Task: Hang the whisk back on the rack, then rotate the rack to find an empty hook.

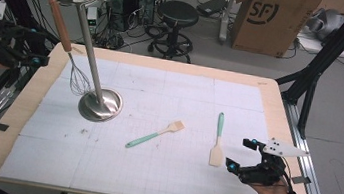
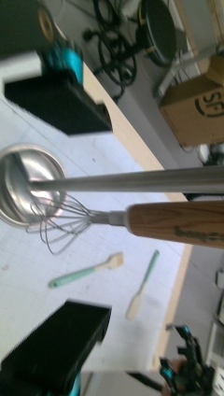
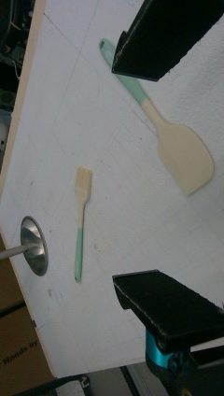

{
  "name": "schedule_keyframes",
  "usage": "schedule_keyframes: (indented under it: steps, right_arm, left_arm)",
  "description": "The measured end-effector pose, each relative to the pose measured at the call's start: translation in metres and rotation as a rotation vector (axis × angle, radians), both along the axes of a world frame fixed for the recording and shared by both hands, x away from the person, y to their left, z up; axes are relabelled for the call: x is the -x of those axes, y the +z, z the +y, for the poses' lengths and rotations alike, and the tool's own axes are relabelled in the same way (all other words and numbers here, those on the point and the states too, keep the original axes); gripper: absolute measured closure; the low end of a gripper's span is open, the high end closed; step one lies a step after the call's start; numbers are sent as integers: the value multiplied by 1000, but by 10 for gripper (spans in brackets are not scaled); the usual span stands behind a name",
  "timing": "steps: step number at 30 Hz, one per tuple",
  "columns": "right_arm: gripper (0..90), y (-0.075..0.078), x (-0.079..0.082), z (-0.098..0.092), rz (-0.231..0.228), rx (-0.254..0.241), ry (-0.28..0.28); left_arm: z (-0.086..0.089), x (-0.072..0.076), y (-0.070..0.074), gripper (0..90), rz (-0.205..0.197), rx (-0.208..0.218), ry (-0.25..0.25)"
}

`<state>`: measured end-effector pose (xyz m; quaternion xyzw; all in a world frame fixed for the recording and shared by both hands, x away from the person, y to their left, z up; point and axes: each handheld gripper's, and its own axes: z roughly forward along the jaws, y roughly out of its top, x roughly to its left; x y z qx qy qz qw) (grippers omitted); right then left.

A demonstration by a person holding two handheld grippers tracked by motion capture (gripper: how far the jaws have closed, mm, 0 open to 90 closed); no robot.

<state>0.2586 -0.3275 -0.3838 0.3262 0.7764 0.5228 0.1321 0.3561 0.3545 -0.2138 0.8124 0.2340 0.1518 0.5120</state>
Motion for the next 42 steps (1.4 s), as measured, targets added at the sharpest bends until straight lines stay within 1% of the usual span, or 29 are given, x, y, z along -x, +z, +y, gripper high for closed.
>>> schedule_keyframes:
  steps: [1,6,8,11,15,18,20,22,24,26,28,31,34,35,38,41,42]
  right_arm:
    - [6,0,0,0,4,-1,0]
    - [6,1,0,-2,-1,-5,-8]
    - [6,2,-1,-2,-5,-4,-8]
    - [6,2,-2,-1,-4,-4,-8]
    - [6,2,-4,0,2,-1,-8]
    - [6,3,-4,1,-3,0,-6]
    - [6,3,-4,2,-3,2,-3]
    - [6,3,-3,1,-4,3,-3]
    - [6,3,-3,0,-5,3,-6]
    - [6,3,-2,-1,-5,-1,-9]
    - [6,3,-3,-1,-4,1,-7]
    - [6,3,-4,1,-2,5,-6]
    - [6,3,-6,3,-2,11,-2]
    - [6,3,-6,3,0,12,0]
    - [6,1,-7,4,1,18,3]
    - [6,2,-6,4,3,13,0]
    - [6,2,-6,4,3,13,0]
  left_arm:
    - [3,3,0,16,-8,-2,4]
    - [10,14,5,16,-22,4,1]
    - [12,18,7,16,-31,8,9]
    - [14,22,8,16,-33,0,19]
    - [14,27,10,16,-42,8,1]
    - [13,30,14,17,-48,4,-6]
    - [12,33,20,20,-54,0,-8]
    - [12,35,25,46,-62,-1,-17]
    - [11,37,30,73,-66,8,-24]
    - [10,40,36,81,-75,5,-45]
    - [9,43,42,93,-87,2,-55]
    - [7,46,50,167,-96,0,-66]
    - [6,49,58,285,-104,3,-79]
    - [5,49,60,312,-102,7,-85]
    - [2,51,68,442,-104,12,-116]
    - [-2,51,75,596,-107,9,-131]
    - [-4,51,76,635,-102,10,-134]
